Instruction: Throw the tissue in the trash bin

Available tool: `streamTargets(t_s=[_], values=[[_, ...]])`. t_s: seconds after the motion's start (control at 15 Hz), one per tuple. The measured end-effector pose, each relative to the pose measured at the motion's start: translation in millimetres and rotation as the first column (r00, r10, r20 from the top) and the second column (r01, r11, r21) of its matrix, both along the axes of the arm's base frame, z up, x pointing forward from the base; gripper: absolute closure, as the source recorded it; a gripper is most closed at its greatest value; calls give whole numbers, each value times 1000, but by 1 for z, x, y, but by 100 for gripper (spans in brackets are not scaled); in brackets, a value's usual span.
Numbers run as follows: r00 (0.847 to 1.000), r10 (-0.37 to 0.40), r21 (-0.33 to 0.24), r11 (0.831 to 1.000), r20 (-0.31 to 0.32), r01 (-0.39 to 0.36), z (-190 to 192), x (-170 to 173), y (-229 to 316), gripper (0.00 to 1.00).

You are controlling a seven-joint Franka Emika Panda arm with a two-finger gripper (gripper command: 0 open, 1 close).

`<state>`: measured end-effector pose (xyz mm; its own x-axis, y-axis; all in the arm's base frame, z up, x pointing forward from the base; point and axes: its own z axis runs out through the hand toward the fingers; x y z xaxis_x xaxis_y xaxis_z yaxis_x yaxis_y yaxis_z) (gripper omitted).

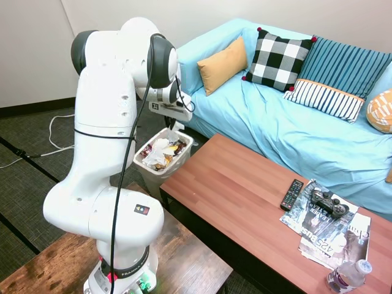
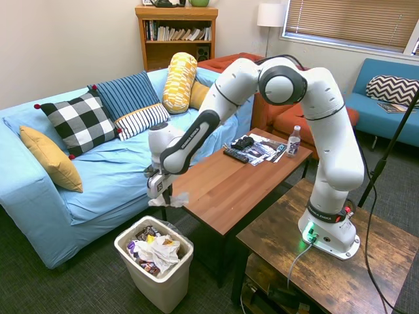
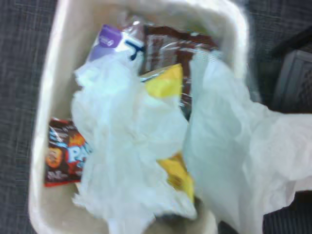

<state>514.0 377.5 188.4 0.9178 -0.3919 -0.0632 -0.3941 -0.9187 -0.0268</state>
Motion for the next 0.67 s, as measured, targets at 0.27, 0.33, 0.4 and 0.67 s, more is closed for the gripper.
streamTargets(t_s=[0.27,0.33,0.4,0.67], values=[[999,13,-16,1000,-53,-14,-41,17,52,0],[998,11,-23,1000,-66,-12,-53,17,61,0],[997,10,-30,999,-77,-12,-65,16,68,0],[996,16,-49,999,-93,-21,-92,9,75,0]])
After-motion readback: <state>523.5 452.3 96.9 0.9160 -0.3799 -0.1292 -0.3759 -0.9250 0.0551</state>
